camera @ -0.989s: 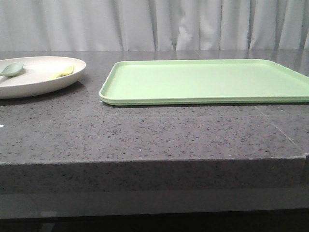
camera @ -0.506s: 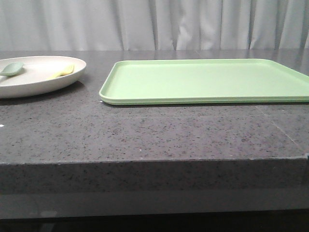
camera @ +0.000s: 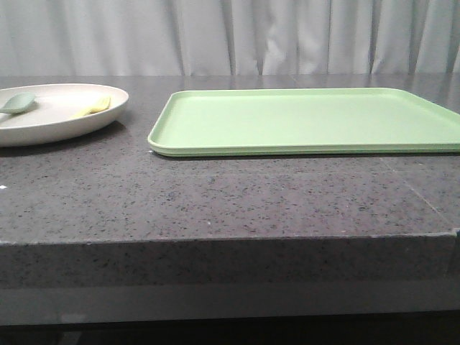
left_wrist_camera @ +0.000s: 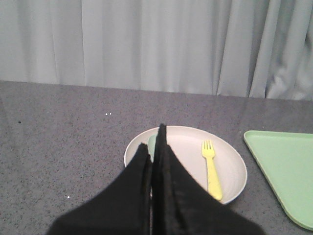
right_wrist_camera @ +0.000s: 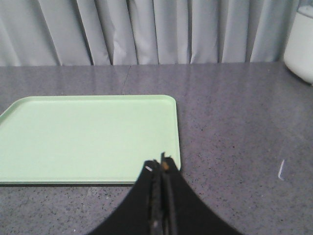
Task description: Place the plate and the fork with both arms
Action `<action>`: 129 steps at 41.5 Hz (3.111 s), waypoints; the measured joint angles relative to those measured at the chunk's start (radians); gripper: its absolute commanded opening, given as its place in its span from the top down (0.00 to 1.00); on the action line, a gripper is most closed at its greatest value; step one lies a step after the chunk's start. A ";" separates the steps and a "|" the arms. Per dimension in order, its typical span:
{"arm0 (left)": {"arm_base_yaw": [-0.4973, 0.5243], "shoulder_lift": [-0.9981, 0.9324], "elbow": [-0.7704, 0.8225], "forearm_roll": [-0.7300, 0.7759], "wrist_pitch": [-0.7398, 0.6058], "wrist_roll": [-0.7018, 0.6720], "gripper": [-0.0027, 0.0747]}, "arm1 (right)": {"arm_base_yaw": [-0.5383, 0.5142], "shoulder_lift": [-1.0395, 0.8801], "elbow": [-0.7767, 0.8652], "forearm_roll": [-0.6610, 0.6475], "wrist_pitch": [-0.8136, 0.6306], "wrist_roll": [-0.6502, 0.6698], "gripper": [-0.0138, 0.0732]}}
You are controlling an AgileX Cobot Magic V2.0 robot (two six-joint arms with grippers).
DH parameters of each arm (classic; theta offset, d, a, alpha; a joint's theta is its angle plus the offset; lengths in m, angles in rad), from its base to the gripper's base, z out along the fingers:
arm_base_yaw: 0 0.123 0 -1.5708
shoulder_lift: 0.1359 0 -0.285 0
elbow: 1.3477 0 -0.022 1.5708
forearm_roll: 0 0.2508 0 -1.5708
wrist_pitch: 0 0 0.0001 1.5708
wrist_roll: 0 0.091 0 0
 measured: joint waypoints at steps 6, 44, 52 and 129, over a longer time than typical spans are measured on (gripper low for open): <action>0.000 0.102 -0.052 0.000 0.023 0.000 0.99 | 0.000 0.123 -0.050 0.000 0.015 0.000 0.92; 0.000 0.217 -0.052 0.000 0.038 -0.002 0.51 | 0.000 0.228 -0.051 0.000 0.003 0.002 0.46; 0.000 0.217 -0.052 0.026 0.032 -0.002 0.15 | 0.000 0.228 -0.051 0.000 0.003 0.002 0.22; 0.270 1.399 -0.819 -0.306 0.444 0.355 0.39 | 0.000 0.228 -0.052 0.000 0.004 0.002 0.22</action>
